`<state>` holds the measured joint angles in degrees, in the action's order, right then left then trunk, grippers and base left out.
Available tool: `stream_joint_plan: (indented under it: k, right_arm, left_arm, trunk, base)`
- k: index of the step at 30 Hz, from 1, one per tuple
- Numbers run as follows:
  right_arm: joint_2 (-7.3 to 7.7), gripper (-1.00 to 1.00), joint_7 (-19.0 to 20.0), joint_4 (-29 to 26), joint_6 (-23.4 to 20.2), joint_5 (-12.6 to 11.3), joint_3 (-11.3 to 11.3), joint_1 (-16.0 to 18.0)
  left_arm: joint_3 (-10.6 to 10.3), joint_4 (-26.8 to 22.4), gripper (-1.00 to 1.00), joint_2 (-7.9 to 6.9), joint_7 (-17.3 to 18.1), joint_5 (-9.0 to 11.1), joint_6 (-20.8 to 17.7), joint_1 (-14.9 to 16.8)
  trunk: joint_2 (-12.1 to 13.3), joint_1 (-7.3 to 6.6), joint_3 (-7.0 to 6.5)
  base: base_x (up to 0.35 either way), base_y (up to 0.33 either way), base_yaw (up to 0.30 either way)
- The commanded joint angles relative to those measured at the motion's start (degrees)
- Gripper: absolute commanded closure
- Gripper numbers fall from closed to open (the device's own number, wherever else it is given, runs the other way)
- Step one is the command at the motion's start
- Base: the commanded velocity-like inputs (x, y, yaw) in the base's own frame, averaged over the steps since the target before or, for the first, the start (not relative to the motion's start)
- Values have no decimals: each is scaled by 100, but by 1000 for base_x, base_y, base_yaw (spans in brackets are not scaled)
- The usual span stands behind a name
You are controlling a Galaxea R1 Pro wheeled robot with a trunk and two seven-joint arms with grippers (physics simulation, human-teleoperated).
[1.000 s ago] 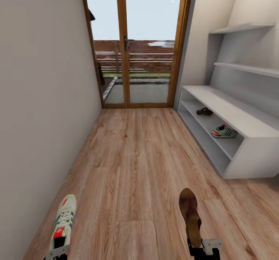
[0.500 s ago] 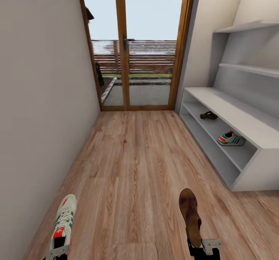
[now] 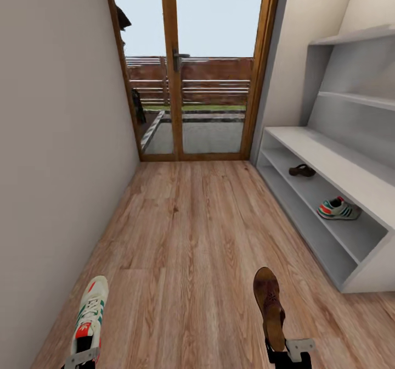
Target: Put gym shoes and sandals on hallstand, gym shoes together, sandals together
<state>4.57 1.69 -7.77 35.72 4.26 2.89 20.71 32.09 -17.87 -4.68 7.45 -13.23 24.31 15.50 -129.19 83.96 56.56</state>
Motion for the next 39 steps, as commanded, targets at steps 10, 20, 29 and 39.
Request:
stream_joint_plan:
  k: [10, 20, 29, 39]
  right_arm:
    - [0, 100, 23, 1, 19, 19, 38, 4]
    - [0, 100, 16, -5, 20, 14, 44, 4]
    - [0, 100, 8, -12, 23, 14, 45, 4]
    - [0, 100, 10, -13, 23, 14, 46, 4]
  left_arm:
    - [51, 3, 100, 2, 37, -51, 21, 6]
    - [51, 3, 100, 2, 37, -57, 21, 6]
    - [51, 3, 100, 2, 37, -57, 21, 6]
    - [51, 3, 100, 2, 37, -50, 21, 6]
  trunk:
    - [-2, 2, 5]
    - [-2, 2, 5]
    - [-2, 2, 5]
    - [-2, 2, 5]
  base:
    - [340, 0, 0]
    - [340, 0, 0]
    - [340, 0, 0]
    - [340, 0, 0]
